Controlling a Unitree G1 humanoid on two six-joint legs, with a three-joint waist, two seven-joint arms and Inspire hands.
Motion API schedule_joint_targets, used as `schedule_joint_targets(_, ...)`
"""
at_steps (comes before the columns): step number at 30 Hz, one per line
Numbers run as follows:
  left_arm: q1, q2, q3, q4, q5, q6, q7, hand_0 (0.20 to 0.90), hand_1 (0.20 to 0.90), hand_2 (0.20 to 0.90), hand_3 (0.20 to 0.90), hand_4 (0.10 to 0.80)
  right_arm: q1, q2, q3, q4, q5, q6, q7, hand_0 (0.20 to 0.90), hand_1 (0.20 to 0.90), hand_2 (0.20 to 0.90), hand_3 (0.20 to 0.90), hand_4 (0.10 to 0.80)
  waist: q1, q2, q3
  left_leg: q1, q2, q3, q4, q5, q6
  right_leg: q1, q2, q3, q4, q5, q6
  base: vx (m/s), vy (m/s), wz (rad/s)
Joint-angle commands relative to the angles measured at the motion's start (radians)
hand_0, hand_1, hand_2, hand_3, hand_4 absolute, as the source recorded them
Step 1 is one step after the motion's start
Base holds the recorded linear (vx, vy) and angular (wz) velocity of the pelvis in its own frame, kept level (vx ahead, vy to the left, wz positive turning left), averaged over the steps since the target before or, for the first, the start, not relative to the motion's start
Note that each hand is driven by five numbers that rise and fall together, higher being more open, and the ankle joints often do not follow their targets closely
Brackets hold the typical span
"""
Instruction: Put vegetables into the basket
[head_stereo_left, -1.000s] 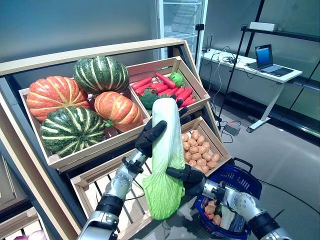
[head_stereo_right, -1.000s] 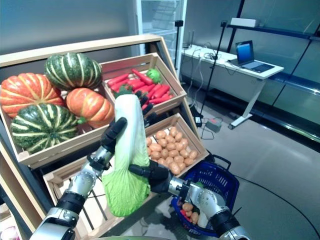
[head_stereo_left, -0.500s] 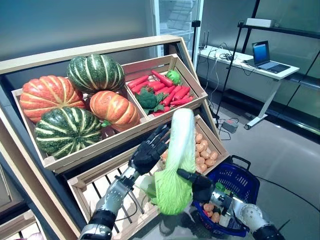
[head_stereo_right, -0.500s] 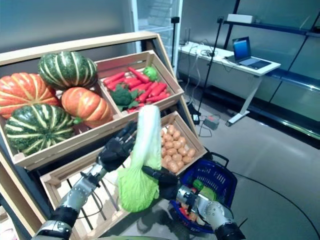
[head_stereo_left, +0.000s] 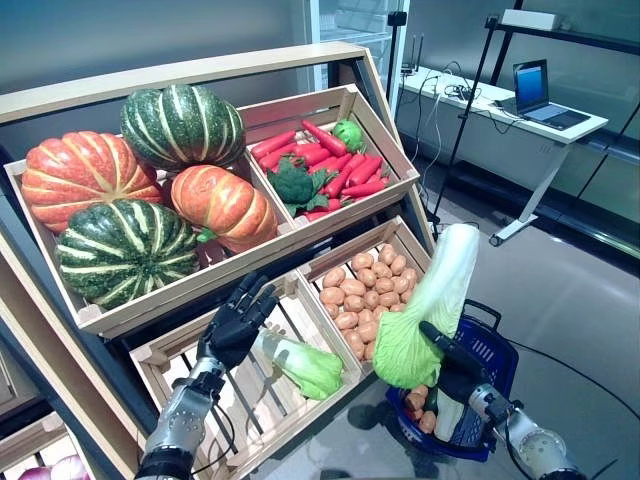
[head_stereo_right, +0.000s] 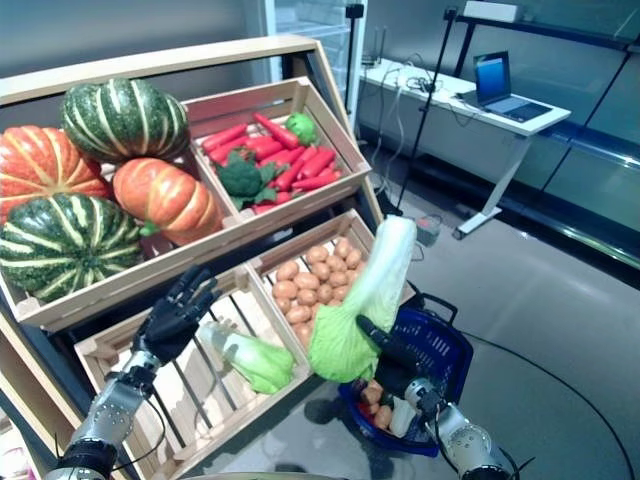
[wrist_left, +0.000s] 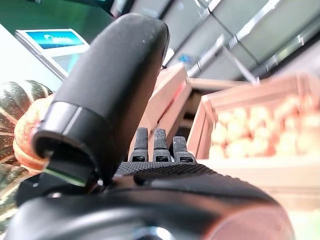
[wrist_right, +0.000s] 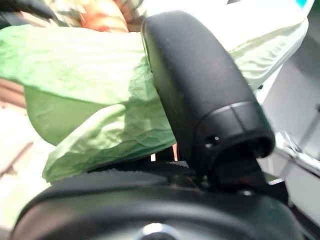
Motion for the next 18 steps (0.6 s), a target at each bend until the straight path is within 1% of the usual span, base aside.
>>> schedule_joint_targets(1, -0.09, 0.067, 0.031, 0.011, 0.097, -0.155, 0.046, 0.9, 0.9, 0.9, 0.9, 0.8, -0.116, 0.013, -0.111, 0.006, 0.085, -0.153, -0.075, 0.3, 0.3, 0.3, 0.3, 0.4, -0.014, -0.015, 0.015, 0.012, -0.037, 0.02, 0.009, -0.106, 0.011, 0.044, 0.003, -0.018, 0.007, -0.086, -0.013, 0.035, -0.004, -0.01)
schedule_joint_targets(3, -0.074, 0.067, 0.025, -0.003, 0.193, -0.192, 0.107, 0.9, 0.9, 0.9, 0.9, 0.8, -0.123, 0.009, -0.138, 0.053, 0.083, -0.184, -0.136, 0.3, 0.3, 0.3, 0.3, 0.4, -0.007, -0.012, 0.022, 0.014, -0.038, 0.02, 0.009, -0.105, 0.013, 0.045, 0.004, -0.016, 0.007, -0.087, -0.014, 0.051, -0.007, 0.0)
schedule_joint_targets(4, -0.069, 0.066, 0.015, -0.012, 0.266, -0.216, 0.145, 0.9, 0.9, 0.9, 0.9, 0.8, -0.129, 0.004, -0.149, 0.076, 0.058, -0.216, -0.174, 0.3, 0.3, 0.3, 0.3, 0.4, -0.002, -0.011, 0.027, 0.017, -0.039, 0.021, 0.009, -0.105, 0.014, 0.047, 0.005, -0.016, 0.007, -0.087, -0.016, 0.08, -0.015, 0.0)
schedule_joint_targets(5, -0.063, 0.075, 0.003, -0.018, 0.349, -0.244, 0.211, 0.9, 0.9, 0.9, 0.9, 0.8, -0.136, -0.007, -0.156, 0.107, 0.027, -0.243, -0.2, 0.3, 0.3, 0.3, 0.3, 0.4, 0.004, -0.01, 0.032, 0.02, -0.039, 0.021, 0.009, -0.103, 0.014, 0.05, 0.005, -0.017, 0.007, -0.087, -0.018, 0.088, -0.017, 0.0)
schedule_joint_targets(6, -0.061, 0.079, -0.007, -0.021, 0.383, -0.256, 0.239, 0.9, 0.9, 0.9, 0.9, 0.8, -0.141, -0.012, -0.159, 0.12, -0.006, -0.261, -0.223, 0.3, 0.3, 0.3, 0.3, 0.4, 0.007, -0.009, 0.036, 0.023, -0.039, 0.021, 0.009, -0.101, 0.013, 0.054, 0.005, -0.018, 0.007, -0.088, -0.019, 0.079, -0.014, -0.01)
schedule_joint_targets(8, -0.061, 0.092, -0.02, -0.03, 0.429, -0.252, 0.292, 0.9, 0.9, 0.9, 0.9, 0.8, -0.154, -0.028, -0.16, 0.147, -0.048, -0.28, -0.255, 0.3, 0.3, 0.3, 0.3, 0.4, 0.013, -0.007, 0.045, 0.027, -0.04, 0.019, 0.009, -0.097, 0.013, 0.062, 0.006, -0.022, 0.007, -0.089, -0.024, 0.074, -0.013, -0.02)
schedule_joint_targets(10, -0.077, 0.122, -0.058, -0.031, 0.572, -0.291, 0.41, 0.9, 0.9, 0.9, 0.9, 0.8, -0.189, -0.053, -0.159, 0.204, -0.039, -0.288, -0.286, 0.3, 0.3, 0.3, 0.3, 0.4, 0.023, -0.003, 0.069, 0.0, -0.035, 0.009, 0.058, -0.105, 0.009, 0.045, 0.003, -0.03, 0.052, -0.106, -0.034, -0.017, -0.03, -0.02)
schedule_joint_targets(11, -0.124, 0.156, -0.119, -0.021, 0.776, -0.294, 0.577, 0.9, 0.9, 0.9, 0.9, 0.8, -0.244, -0.082, -0.149, 0.27, -0.033, -0.304, -0.297, 0.3, 0.3, 0.3, 0.3, 0.4, 0.033, 0.003, 0.102, -0.059, -0.027, -0.013, 0.124, -0.119, 0.007, -0.007, -0.004, -0.038, 0.121, -0.128, -0.041, -0.157, -0.044, -0.01)
schedule_joint_targets(12, -0.155, 0.177, -0.159, -0.007, 0.859, -0.299, 0.656, 0.9, 0.9, 0.9, 0.9, 0.8, -0.275, -0.094, -0.135, 0.29, -0.028, -0.312, -0.318, 0.3, 0.3, 0.3, 0.3, 0.4, 0.038, 0.006, 0.117, -0.084, -0.025, -0.02, 0.145, -0.119, 0.005, -0.03, -0.007, -0.042, 0.146, -0.134, -0.043, -0.188, -0.043, -0.02)
schedule_joint_targets(13, -0.181, 0.195, -0.187, -0.001, 0.879, -0.294, 0.686, 0.9, 0.9, 0.9, 0.9, 0.8, -0.302, -0.105, -0.123, 0.309, -0.019, -0.318, -0.325, 0.3, 0.3, 0.3, 0.3, 0.4, 0.038, 0.008, 0.131, -0.102, -0.024, -0.024, 0.16, -0.12, 0.004, -0.048, -0.01, -0.044, 0.163, -0.138, -0.045, -0.241, -0.044, 0.0)
schedule_joint_targets(15, -0.295, 0.26, -0.265, 0.014, 0.945, -0.255, 0.796, 0.9, 0.9, 0.9, 0.9, 0.8, -0.423, -0.148, -0.082, 0.371, -0.003, -0.334, -0.375, 0.3, 0.3, 0.3, 0.3, 0.4, 0.04, 0.015, 0.193, -0.189, -0.019, -0.037, 0.227, -0.125, -0.002, -0.122, -0.022, -0.053, 0.219, -0.153, -0.055, -0.338, -0.039, 0.03)
schedule_joint_targets(18, -0.391, 0.32, -0.339, 0.031, 1.07, -0.206, 0.935, 0.9, 0.9, 0.9, 0.9, 0.8, -0.534, -0.202, -0.058, 0.472, -0.005, -0.375, -0.412, 0.3, 0.3, 0.3, 0.3, 0.4, 0.046, 0.029, 0.26, -0.283, -0.015, -0.051, 0.32, -0.134, -0.014, -0.196, -0.039, -0.069, 0.297, -0.168, -0.067, -0.262, -0.029, 0.16)
